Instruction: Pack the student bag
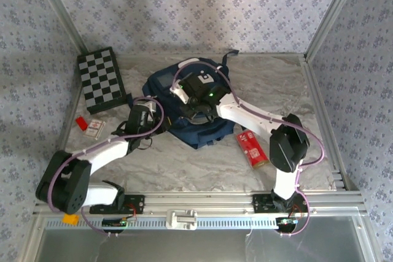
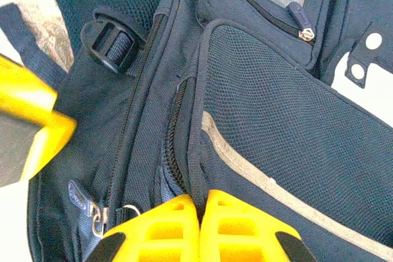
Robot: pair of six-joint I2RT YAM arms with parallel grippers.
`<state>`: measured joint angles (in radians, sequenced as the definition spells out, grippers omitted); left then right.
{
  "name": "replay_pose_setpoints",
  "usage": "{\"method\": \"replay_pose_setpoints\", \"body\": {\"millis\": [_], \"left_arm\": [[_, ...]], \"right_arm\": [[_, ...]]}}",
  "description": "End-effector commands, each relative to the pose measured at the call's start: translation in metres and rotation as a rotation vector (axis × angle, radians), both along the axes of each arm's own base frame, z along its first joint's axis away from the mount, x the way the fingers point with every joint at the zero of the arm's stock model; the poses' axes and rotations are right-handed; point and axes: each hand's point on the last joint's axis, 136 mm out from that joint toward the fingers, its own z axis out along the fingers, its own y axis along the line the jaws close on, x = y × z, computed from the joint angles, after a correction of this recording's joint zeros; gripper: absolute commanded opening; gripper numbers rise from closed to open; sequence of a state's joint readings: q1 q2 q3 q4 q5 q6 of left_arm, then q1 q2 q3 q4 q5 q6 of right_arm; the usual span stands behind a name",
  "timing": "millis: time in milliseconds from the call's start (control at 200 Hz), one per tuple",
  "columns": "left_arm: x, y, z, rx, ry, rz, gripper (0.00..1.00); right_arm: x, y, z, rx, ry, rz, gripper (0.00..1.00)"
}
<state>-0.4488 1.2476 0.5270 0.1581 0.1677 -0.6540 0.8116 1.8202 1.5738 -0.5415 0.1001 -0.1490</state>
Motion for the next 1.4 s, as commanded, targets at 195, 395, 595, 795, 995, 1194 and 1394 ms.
{"method": "replay_pose_setpoints", "body": {"millis": [195, 395, 595, 795, 995, 1194, 1394], "left_arm": [[-0.029, -0.023, 0.037, 0.2, -0.261, -0.309, 0.46], [-0.012, -0.043, 0.039, 0.298, -0.351, -0.417, 0.46], [0.004, -0.057, 0.042, 0.345, -0.436, -0.488, 0.46], [0.009, -0.068, 0.034, 0.362, -0.44, -0.556, 0.41], [0.016, -0.07, 0.038, 0.341, -0.449, -0.556, 0.26], [0.021, -0.069, 0.043, 0.307, -0.45, -0.547, 0.11], [0.025, -0.062, 0.04, 0.299, -0.43, -0.53, 0.01]], "right_arm": [[0.019, -0.004, 0.043, 0.16, -0.034, -0.036, 0.0], [0.018, 0.0, 0.041, 0.165, -0.017, -0.029, 0.0], [0.018, 0.001, 0.04, 0.156, -0.008, -0.029, 0.0], [0.02, 0.003, 0.038, 0.152, -0.004, -0.027, 0.0], [0.018, 0.005, 0.035, 0.147, 0.005, -0.021, 0.0], [0.016, 0.007, 0.032, 0.14, 0.008, -0.016, 0.0], [0.014, 0.008, 0.029, 0.128, 0.009, -0.01, 0.0]]}}
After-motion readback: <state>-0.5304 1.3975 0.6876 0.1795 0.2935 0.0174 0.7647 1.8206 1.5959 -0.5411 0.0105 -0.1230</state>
